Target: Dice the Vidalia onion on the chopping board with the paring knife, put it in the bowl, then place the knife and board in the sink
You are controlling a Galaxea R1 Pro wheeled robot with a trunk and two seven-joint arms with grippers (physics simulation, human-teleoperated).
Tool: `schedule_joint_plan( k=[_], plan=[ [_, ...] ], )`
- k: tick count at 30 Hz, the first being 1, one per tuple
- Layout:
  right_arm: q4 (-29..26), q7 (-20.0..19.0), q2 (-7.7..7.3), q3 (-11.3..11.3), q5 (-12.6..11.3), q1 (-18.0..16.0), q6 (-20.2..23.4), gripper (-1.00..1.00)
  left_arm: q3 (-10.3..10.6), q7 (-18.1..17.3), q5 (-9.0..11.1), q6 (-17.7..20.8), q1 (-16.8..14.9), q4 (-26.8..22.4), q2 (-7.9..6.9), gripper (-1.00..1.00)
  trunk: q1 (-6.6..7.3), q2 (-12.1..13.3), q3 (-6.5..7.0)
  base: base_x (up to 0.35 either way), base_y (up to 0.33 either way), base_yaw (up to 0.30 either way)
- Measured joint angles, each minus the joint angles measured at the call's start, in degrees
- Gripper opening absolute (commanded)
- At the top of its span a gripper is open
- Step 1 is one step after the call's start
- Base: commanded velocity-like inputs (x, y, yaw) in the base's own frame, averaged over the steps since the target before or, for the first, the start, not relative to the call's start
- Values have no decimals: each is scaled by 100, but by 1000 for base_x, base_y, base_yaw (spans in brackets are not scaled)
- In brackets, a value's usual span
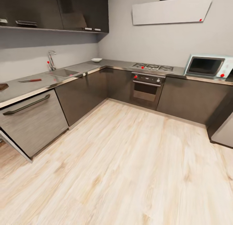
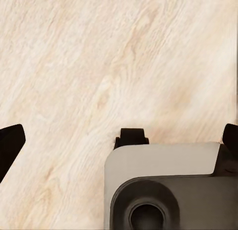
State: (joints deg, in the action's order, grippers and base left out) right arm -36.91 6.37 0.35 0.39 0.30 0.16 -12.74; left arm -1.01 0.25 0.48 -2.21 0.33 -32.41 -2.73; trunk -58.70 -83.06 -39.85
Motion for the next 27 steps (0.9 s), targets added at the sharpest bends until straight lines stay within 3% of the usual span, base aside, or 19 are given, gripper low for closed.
schedule_joint_plan(
  k=[27],
  plan=[
    [2, -1, 0, 8, 2, 0, 0, 100, -5, -1, 0, 0, 0, 14, 0, 100, 0, 0, -191, 208, -209, 209]
  ],
)
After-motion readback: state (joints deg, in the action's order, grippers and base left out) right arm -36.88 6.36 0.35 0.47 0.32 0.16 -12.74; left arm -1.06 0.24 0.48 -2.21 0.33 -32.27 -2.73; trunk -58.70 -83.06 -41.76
